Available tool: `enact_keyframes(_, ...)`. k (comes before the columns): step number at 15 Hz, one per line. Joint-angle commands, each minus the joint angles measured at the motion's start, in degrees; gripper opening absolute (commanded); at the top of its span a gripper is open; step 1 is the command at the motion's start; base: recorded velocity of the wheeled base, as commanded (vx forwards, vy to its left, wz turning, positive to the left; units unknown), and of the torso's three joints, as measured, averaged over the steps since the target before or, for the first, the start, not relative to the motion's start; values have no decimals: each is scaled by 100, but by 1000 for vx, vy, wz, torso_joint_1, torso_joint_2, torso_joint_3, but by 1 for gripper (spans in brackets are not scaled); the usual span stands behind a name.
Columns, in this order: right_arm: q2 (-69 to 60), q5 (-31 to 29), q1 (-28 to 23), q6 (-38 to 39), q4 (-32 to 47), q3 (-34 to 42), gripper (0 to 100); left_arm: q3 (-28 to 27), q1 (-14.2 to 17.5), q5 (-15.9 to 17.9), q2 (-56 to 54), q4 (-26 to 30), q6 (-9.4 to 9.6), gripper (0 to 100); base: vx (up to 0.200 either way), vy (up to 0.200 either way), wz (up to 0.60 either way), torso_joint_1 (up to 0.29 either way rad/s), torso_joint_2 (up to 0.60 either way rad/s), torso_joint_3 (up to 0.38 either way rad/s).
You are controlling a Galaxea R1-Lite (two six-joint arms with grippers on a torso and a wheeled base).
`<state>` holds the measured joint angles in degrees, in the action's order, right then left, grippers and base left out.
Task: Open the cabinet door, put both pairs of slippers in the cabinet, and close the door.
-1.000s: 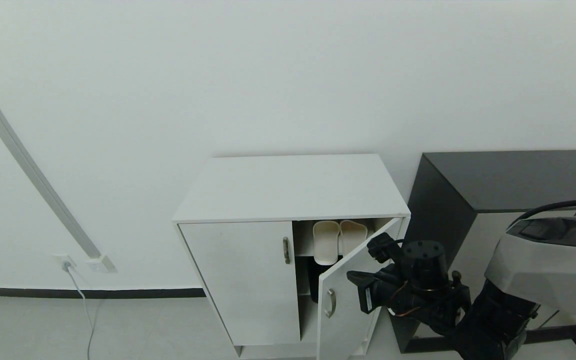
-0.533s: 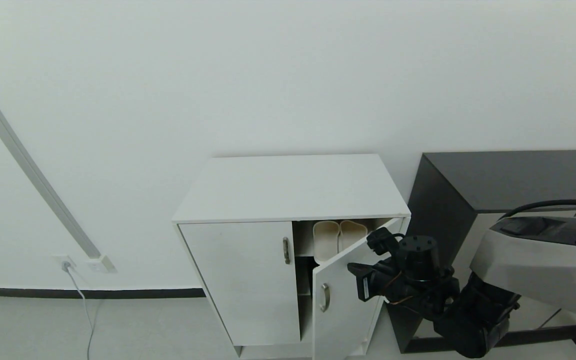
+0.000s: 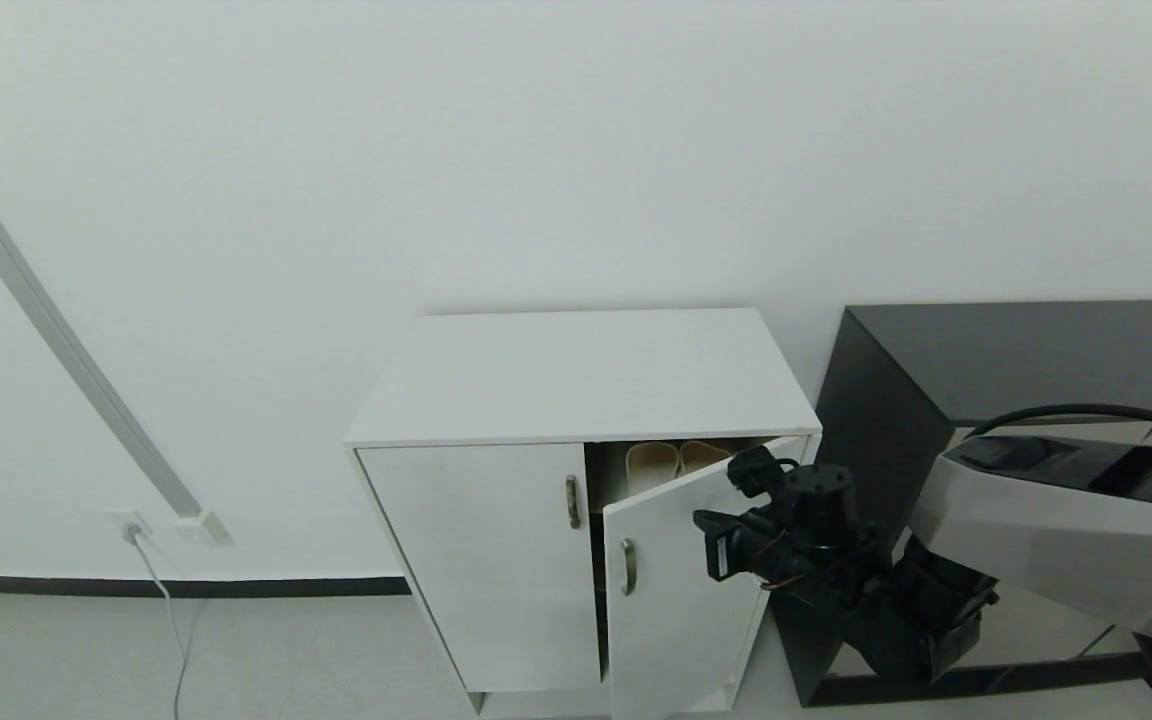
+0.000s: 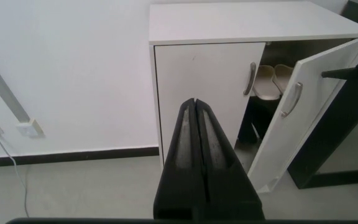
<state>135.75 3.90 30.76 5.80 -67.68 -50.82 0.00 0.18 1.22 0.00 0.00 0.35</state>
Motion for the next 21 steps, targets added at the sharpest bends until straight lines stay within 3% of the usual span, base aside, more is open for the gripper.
enact_keyframes(1,127,-12,-8,0,1,-86,0,0,-1,1,0,0,0,0,0,0,0,0,0,0)
enact_keyframes(14,496,-900,-79,0,97,-886,0,0,-1,1,0,0,0,0,0,0,0,0,0,0)
enact_keyframes(21,566,-1084,-105,0,106,-1114,0,0,-1,1,0,0,0,0,0,0,0,0,0,0)
